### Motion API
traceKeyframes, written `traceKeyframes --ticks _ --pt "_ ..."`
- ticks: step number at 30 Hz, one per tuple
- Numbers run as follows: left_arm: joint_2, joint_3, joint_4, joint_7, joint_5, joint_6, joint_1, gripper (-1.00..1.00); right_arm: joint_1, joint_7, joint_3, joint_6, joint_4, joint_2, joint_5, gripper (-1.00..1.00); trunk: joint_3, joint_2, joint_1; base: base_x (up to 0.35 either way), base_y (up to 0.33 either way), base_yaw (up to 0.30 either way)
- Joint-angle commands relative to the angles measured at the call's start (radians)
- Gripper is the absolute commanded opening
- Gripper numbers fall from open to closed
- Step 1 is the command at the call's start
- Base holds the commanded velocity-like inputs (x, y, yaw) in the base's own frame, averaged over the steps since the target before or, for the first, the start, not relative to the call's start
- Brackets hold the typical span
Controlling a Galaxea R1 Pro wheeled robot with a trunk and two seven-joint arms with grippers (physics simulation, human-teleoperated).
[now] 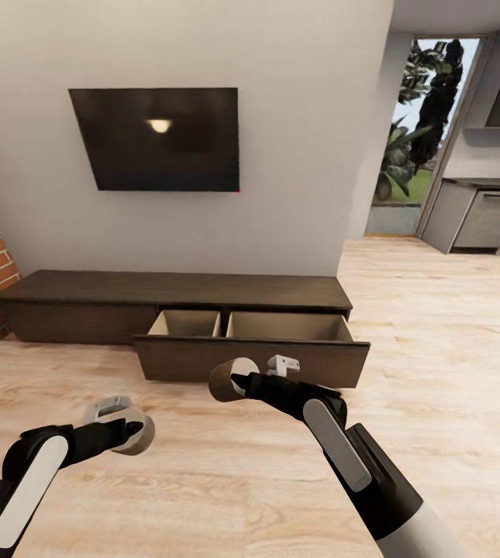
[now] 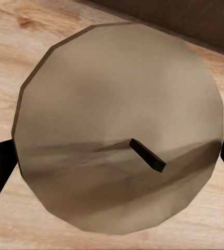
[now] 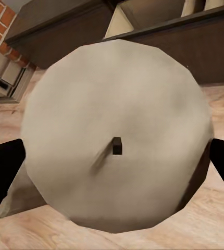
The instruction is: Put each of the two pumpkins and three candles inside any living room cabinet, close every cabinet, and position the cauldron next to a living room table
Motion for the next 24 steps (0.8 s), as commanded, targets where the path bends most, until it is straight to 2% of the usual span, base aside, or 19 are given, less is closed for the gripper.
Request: traceKeyframes --ticks 1,5,8,14,24 --pt "0.001 0.0 -0.001 0.01 0.011 0.003 -0.001 -1.0 -0.001 -0.01 0.001 0.0 -0.002 0.0 -0.012 -1.0 -0.001 -0.001 0.0 0.077 -0.215 -0.095" --pt "0.001 0.0 -0.001 0.01 0.011 0.003 -0.001 -1.0 -0.001 -0.01 0.001 0.0 -0.002 0.0 -0.012 -1.0 -0.001 -0.001 0.0 0.112 -0.235 -0.018" --pt "0.001 0.0 -0.001 0.01 0.011 0.003 -0.001 -1.0 -0.001 -0.01 0.001 0.0 -0.002 0.0 -0.012 -1.0 0.0 -0.001 0.0 0.198 -0.137 0.175" --pt "0.001 0.0 -0.001 0.01 0.012 0.003 -0.001 -1.0 -0.001 -0.01 0.001 0.0 -0.002 0.0 -0.013 -1.0 0.001 -0.001 0.0 0.209 -0.028 0.223" --pt "0.002 0.0 -0.003 0.01 0.011 0.003 -0.001 -1.0 -0.001 -0.01 0.001 0.0 0.001 0.0 -0.013 -1.0 0.002 -0.001 0.0 0.066 -0.005 0.022"
